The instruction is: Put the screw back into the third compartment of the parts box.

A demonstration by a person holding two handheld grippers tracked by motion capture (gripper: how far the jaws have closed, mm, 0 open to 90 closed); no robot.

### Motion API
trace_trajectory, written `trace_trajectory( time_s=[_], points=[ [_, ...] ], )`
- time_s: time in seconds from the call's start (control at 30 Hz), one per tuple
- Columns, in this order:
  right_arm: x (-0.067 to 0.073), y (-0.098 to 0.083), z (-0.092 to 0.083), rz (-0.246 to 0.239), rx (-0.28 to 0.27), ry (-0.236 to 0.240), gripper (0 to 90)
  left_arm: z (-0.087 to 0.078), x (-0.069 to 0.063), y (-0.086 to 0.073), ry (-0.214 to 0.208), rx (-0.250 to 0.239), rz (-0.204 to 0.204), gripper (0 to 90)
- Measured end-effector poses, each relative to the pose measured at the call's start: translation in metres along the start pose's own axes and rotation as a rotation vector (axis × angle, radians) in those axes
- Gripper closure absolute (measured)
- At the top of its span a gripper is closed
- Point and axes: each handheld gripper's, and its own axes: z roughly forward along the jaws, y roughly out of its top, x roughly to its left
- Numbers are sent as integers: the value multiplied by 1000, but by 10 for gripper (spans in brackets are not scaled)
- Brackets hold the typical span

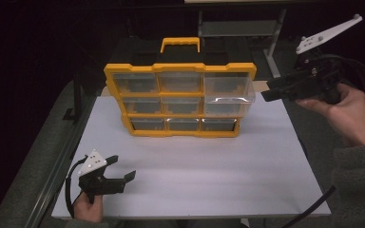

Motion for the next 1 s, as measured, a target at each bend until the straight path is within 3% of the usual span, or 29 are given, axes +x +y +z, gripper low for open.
trace_trajectory(
  time_s=[0.23, 0.43, 0.8, 1.0],
  points=[
    [-2, -23, -8, 16, -12, -19, 467, -1, 2, 0, 6, 4, 20, 137],
    [-4, -47, -4, 41, -28, -39, 424, -1, 1, 1, 9, 2, 25, 137],
    [-8, -98, 33, 86, 0, -44, 378, 1, 1, 1, 1, -7, 27, 137],
    [-5, -116, 49, 98, 0, -54, 377, 2, 1, 2, -2, -3, 35, 137]
  ],
)
